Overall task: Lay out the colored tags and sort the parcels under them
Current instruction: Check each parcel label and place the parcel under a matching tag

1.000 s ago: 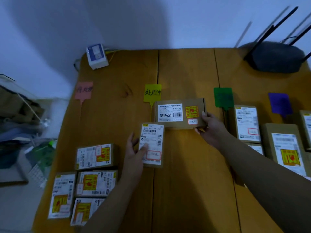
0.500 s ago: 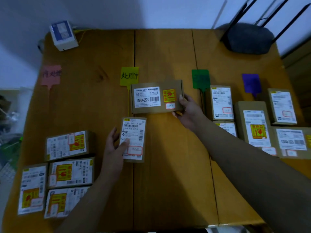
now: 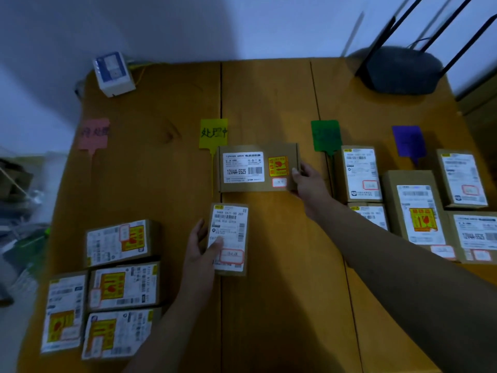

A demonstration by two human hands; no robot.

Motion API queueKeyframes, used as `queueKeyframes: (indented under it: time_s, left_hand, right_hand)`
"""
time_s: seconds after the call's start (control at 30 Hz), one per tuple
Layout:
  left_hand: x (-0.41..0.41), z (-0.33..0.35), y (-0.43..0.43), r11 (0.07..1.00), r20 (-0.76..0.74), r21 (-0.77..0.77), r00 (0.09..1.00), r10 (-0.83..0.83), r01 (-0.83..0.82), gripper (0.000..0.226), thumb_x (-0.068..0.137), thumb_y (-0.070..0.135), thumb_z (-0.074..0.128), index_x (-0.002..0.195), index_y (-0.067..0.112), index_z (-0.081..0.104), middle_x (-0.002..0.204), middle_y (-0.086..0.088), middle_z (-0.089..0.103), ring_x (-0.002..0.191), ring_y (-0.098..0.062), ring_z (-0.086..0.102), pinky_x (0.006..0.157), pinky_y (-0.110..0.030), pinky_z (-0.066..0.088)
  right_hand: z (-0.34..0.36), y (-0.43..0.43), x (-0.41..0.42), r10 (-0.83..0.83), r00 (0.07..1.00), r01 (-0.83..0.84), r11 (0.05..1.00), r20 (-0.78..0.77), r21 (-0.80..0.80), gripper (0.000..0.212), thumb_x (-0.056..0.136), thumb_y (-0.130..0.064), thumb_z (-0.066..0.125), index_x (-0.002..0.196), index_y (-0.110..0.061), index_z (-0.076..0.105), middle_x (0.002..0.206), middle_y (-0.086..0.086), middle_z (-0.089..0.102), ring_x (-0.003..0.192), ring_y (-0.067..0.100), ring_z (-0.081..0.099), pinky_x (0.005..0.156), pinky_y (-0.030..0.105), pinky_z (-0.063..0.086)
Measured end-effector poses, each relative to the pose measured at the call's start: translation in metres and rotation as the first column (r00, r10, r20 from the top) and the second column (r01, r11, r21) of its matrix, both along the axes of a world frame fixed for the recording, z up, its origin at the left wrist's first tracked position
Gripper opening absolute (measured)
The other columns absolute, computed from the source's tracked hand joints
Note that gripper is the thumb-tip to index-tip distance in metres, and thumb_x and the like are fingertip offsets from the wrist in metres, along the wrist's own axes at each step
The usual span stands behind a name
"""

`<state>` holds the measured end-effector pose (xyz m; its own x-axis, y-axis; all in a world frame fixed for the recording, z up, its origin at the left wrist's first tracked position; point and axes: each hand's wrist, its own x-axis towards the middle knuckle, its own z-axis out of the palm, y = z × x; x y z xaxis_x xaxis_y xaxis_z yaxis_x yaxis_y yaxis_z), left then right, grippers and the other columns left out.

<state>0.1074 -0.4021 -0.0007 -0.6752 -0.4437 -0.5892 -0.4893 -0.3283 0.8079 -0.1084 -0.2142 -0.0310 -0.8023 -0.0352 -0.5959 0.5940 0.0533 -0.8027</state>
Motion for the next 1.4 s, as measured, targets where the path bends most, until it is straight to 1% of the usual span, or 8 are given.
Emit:
queueKeyframes:
  time_s: [0.17, 0.27, 0.37, 0.5, 0.73, 1.1, 1.2, 1.4]
  left_hand:
    - [-0.007, 0.018, -0.007, 0.999, -0.063, 0.018, 0.997, 0.053, -0.052, 0.062, 0.1, 0.011, 0.065, 0.155, 0.031, 0.042, 0.142, 0.003, 0.06, 0.106, -0.013, 0.075, 0.072, -0.028, 0.064]
    - [-0.01, 0.036, -0.017, 0.997, -0.124, -0.017, 0.99, 0.073, -0.076, 0.052, 0.101, 0.011, 0.064, 0.147, 0.032, 0.051, 0.135, 0.004, 0.066, 0.103, -0.012, 0.076, 0.071, -0.026, 0.063]
    - [-0.011, 0.059, -0.034, 0.995, -0.18, -0.032, 0.98, 0.086, -0.093, 0.043, 0.101, 0.014, 0.065, 0.135, 0.039, 0.056, 0.117, 0.007, 0.077, 0.097, -0.016, 0.078, 0.072, -0.031, 0.064]
    - [-0.016, 0.087, -0.075, 0.993, -0.276, -0.038, 0.956, 0.1, -0.114, 0.051, 0.101, 0.017, 0.065, 0.15, 0.026, 0.051, 0.127, -0.003, 0.073, 0.104, -0.024, 0.077, 0.081, -0.041, 0.065]
    - [-0.01, 0.12, -0.16, 0.995, -0.386, -0.034, 0.92, 0.073, -0.093, 0.045, 0.106, 0.016, 0.055, 0.149, 0.026, 0.052, 0.131, -0.003, 0.072, 0.108, -0.027, 0.075, 0.081, -0.042, 0.064]
    - [0.002, 0.091, -0.261, 0.984, -0.25, -0.178, 0.968, -0.023, -0.022, 0.04, 0.099, 0.029, 0.069, 0.138, 0.022, 0.064, 0.118, 0.0, 0.077, 0.095, -0.014, 0.078, 0.075, -0.029, 0.064]
    - [-0.011, 0.068, -0.282, 0.971, -0.174, -0.237, 0.984, -0.025, -0.017, 0.035, 0.1, 0.028, 0.068, 0.134, 0.018, 0.067, 0.113, 0.002, 0.077, 0.093, -0.012, 0.076, 0.073, -0.024, 0.063]
    - [-0.05, 0.023, -0.325, 0.943, 0.021, -0.329, 0.999, -0.049, 0.054, 0.028, 0.104, 0.025, 0.062, 0.129, 0.014, 0.068, 0.104, 0.002, 0.076, 0.077, -0.006, 0.068, 0.059, -0.018, 0.056]
  right_hand:
    - [0.003, -0.005, 0.003, 0.033, 0.992, 0.006, 0.951, -0.121, 0.309, 0.049, 0.103, -0.019, 0.063, 0.15, -0.021, 0.053, 0.142, 0.01, 0.061, 0.122, 0.024, 0.06, 0.104, 0.045, 0.054]
    - [0.031, -0.025, 0.017, 0.065, 0.958, 0.078, 0.879, -0.279, 0.471, 0.053, 0.094, -0.032, 0.074, 0.143, -0.022, 0.057, 0.134, 0.008, 0.055, 0.121, 0.026, 0.057, 0.102, 0.047, 0.054]
    - [0.076, -0.064, 0.04, 0.185, 0.931, -0.111, 0.965, -0.315, 0.239, 0.039, 0.096, -0.037, 0.073, 0.132, -0.024, 0.063, 0.113, 0.002, 0.062, 0.1, 0.017, 0.063, 0.087, 0.041, 0.054]
    - [0.126, -0.124, 0.075, 0.448, 0.851, -0.458, 0.888, -0.275, 0.028, 0.048, 0.096, -0.048, 0.07, 0.139, -0.031, 0.059, 0.125, 0.001, 0.069, 0.112, 0.017, 0.069, 0.082, 0.033, 0.054]
    - [0.164, -0.206, 0.115, 0.359, 0.887, -0.425, 0.882, -0.29, -0.207, 0.067, 0.096, -0.021, 0.076, 0.155, -0.034, 0.046, 0.13, 0.009, 0.071, 0.115, 0.024, 0.074, 0.092, 0.048, 0.064]
    - [0.137, -0.301, 0.132, 0.25, 0.95, -0.265, 0.962, -0.186, -0.061, 0.06, 0.095, -0.031, 0.077, 0.144, -0.023, 0.042, 0.132, 0.007, 0.067, 0.107, 0.023, 0.074, 0.089, 0.044, 0.064]
    - [0.112, -0.328, 0.128, 0.324, 0.93, -0.301, 0.943, -0.176, 0.145, 0.047, 0.099, -0.037, 0.07, 0.138, -0.02, 0.05, 0.139, 0.004, 0.06, 0.106, 0.02, 0.071, 0.084, 0.04, 0.063]
    - [0.064, -0.374, 0.11, 0.445, 0.894, -0.437, 0.893, -0.056, 0.108, 0.04, 0.105, -0.029, 0.062, 0.142, -0.016, 0.06, 0.129, 0.005, 0.074, 0.107, 0.021, 0.074, 0.093, 0.041, 0.062]
